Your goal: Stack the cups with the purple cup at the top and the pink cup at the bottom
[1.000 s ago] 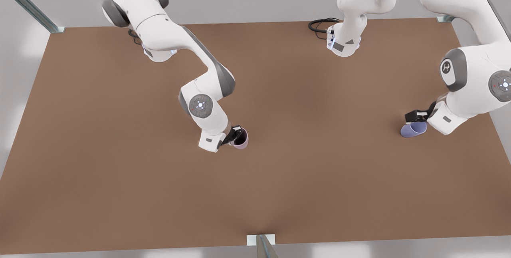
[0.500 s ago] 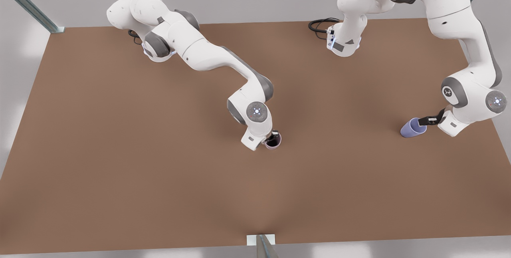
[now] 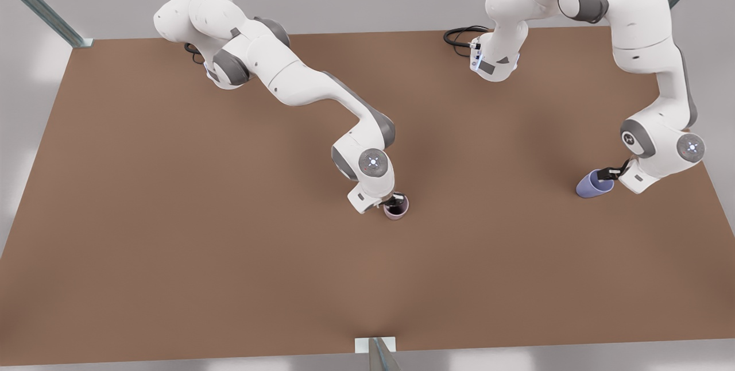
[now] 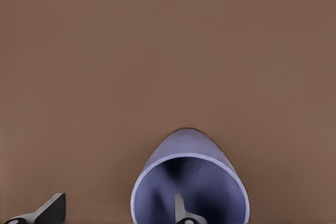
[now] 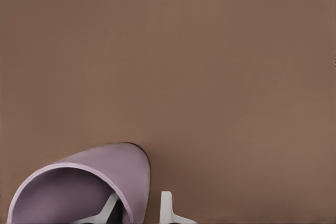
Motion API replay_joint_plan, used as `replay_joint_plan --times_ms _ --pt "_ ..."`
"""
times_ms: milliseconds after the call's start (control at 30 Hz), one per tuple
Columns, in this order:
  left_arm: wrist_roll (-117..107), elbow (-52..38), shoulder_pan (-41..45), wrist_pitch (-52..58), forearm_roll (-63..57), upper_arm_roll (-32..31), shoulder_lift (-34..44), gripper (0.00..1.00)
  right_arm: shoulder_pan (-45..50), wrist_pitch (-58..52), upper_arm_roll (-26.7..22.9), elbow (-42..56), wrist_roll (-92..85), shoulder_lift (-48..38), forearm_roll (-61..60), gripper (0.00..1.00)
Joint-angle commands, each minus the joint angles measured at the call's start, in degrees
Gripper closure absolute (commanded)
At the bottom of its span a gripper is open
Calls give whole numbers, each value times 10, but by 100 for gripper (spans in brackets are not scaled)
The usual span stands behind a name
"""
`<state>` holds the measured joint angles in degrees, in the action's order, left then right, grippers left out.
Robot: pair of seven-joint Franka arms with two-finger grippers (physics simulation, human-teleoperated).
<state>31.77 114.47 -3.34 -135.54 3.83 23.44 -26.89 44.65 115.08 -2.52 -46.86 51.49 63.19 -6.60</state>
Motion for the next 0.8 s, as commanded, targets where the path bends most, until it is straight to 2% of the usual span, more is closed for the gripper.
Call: replay_joint_plan --times_ms 0,33,133,200,267,333,367,400,433,467,533,600,667,767 --pt "68 0 0 -17 1 -1 -3 0 -1 8 1 -1 122 -3 0 51" --pt "68 1 0 -17 20 -1 -4 2 -1 10 2 -5 121 -12 -1 32" --pt "68 1 0 -16 33 -3 -11 37 0 9 -1 -34 117 -54 -2 10" --pt "68 0 0 -16 43 -7 -13 45 -11 10 -4 -89 109 -122 -3 0" --pt "68 0 0 -16 50 -9 -17 54 -90 2 -30 -229 -40 -275 -9 0" --pt "68 0 0 -16 50 -10 -17 57 -173 1 -28 -363 -109 -399 -3 0" --pt "67 0 0 -15 50 -11 -17 61 -244 -36 -21 -435 -221 -464 -1 0" --pt "67 1 0 -15 51 -11 -17 63 -301 -96 -13 -432 -321 -491 2 0" --pt "67 0 0 -15 51 -11 -17 64 -381 -112 31 -434 -405 -508 13 0" --pt "65 0 0 -14 51 -12 -16 68 -430 -135 45 -433 -493 -540 47 0" --pt "64 0 0 -12 51 -13 -13 70 -449 -230 9 -420 -546 -574 69 0" --pt "63 -2 2 -11 51 -19 -11 77 -448 -226 -13 -414 -578 -568 69 0" --pt "58 -8 2 -5 51 -23 -4 78 -441 -253 -13 -387 -600 -557 69 0" --pt "16 -35 13 75 83 -41 32 79 -468 -226 -6 -377 -604 -534 58 0"
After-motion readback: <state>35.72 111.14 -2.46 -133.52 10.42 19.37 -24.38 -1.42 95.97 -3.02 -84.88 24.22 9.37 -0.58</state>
